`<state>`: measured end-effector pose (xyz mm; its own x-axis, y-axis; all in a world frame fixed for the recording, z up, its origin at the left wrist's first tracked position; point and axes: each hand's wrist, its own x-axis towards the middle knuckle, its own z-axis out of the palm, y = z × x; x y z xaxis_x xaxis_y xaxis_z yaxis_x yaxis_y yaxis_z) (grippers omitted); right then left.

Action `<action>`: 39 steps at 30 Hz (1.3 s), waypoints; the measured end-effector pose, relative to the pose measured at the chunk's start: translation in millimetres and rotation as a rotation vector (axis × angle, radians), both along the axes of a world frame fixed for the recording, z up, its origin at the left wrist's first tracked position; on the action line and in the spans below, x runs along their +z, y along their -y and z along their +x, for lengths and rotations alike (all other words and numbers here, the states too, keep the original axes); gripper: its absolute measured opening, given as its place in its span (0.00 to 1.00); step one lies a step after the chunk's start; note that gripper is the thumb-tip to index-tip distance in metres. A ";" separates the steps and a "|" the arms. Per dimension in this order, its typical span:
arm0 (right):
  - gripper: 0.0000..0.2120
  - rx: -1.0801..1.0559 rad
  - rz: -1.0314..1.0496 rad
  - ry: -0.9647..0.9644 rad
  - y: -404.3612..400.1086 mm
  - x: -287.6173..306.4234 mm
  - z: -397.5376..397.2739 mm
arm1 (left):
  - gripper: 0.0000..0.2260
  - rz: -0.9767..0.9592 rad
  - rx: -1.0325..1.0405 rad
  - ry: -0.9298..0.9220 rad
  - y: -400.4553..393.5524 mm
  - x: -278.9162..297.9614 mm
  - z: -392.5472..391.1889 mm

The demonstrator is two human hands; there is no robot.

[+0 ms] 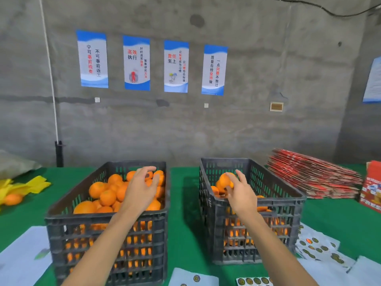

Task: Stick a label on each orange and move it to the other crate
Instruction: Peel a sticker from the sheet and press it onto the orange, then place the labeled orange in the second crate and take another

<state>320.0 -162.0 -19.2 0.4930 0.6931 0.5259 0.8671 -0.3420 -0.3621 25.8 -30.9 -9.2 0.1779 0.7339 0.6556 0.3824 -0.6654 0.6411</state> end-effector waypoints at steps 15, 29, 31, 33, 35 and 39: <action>0.10 0.290 0.285 0.224 -51.3 -37.4 -95.3 | 0.31 -0.573 -0.108 -0.897 -88.1 -22.1 -63.1; 0.13 0.391 0.098 -0.211 -14.2 -113.3 -113.1 | 0.28 0.123 0.116 -0.209 4.2 -10.6 -38.8; 0.13 0.367 0.025 -0.263 -3.9 -130.1 -110.3 | 0.27 0.187 0.048 -0.175 33.0 -27.4 -24.9; 0.13 0.339 -0.035 -0.302 6.6 -147.8 -107.6 | 0.26 0.314 0.049 -0.159 57.0 -44.8 -12.5; 0.13 0.314 -0.086 -0.321 16.1 -164.4 -104.7 | 0.24 0.450 0.107 -0.137 72.4 -57.2 -4.4; 0.13 0.244 -0.272 -0.374 26.6 -189.3 -101.0 | 0.21 0.611 0.121 -0.106 86.5 -75.8 6.9</action>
